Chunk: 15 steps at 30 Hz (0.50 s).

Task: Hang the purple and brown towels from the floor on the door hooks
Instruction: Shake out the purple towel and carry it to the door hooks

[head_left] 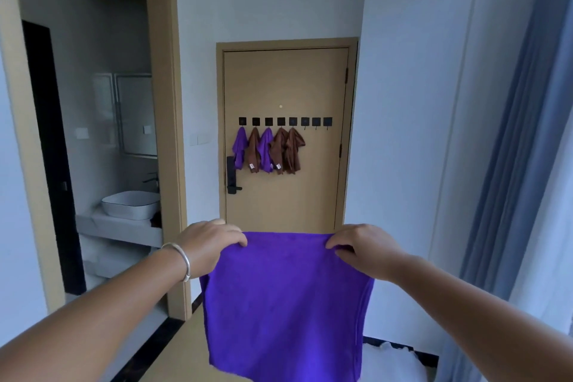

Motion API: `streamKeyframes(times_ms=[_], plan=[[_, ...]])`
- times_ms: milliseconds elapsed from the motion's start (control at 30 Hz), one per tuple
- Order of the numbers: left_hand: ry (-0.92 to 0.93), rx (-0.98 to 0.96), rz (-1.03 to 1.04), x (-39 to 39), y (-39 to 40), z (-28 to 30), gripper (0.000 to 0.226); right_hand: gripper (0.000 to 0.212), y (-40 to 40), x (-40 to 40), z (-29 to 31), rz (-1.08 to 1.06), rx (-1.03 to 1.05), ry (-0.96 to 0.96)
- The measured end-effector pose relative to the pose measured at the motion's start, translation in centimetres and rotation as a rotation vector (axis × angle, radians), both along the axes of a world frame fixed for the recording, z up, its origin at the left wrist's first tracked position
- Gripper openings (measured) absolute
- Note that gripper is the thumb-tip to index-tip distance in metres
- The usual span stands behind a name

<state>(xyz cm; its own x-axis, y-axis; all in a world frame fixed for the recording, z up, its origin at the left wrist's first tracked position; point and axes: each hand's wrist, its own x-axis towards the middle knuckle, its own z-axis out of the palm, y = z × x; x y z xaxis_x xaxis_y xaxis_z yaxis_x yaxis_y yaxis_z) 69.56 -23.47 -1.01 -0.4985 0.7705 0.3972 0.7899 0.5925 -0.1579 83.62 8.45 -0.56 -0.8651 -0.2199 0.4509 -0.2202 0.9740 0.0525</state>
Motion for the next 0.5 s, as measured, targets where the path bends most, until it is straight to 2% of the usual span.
streamKeyframes(times_ms=[67,167,233,333,500], plan=[[0.021,0.025,0.016,-2.1,0.5,1.0,0.058,0.026,0.1,-2.2,0.7,-0.017,-0.006,0.03],[0.057,0.03,0.029,-5.4,1.6,2.3,0.029,0.029,0.6,-5.6,1.6,-0.028,0.02,0.093],[0.032,0.041,0.064,-7.8,2.7,3.0,0.02,0.031,1.0,-7.9,2.0,-0.037,0.061,0.162],[0.013,0.074,0.108,-11.4,4.9,3.4,0.018,0.031,2.5,-11.9,2.3,-0.053,0.07,0.259],[0.078,0.075,0.126,-17.5,9.1,3.9,0.021,0.036,7.3,-19.2,2.8,-0.025,0.119,0.226]])
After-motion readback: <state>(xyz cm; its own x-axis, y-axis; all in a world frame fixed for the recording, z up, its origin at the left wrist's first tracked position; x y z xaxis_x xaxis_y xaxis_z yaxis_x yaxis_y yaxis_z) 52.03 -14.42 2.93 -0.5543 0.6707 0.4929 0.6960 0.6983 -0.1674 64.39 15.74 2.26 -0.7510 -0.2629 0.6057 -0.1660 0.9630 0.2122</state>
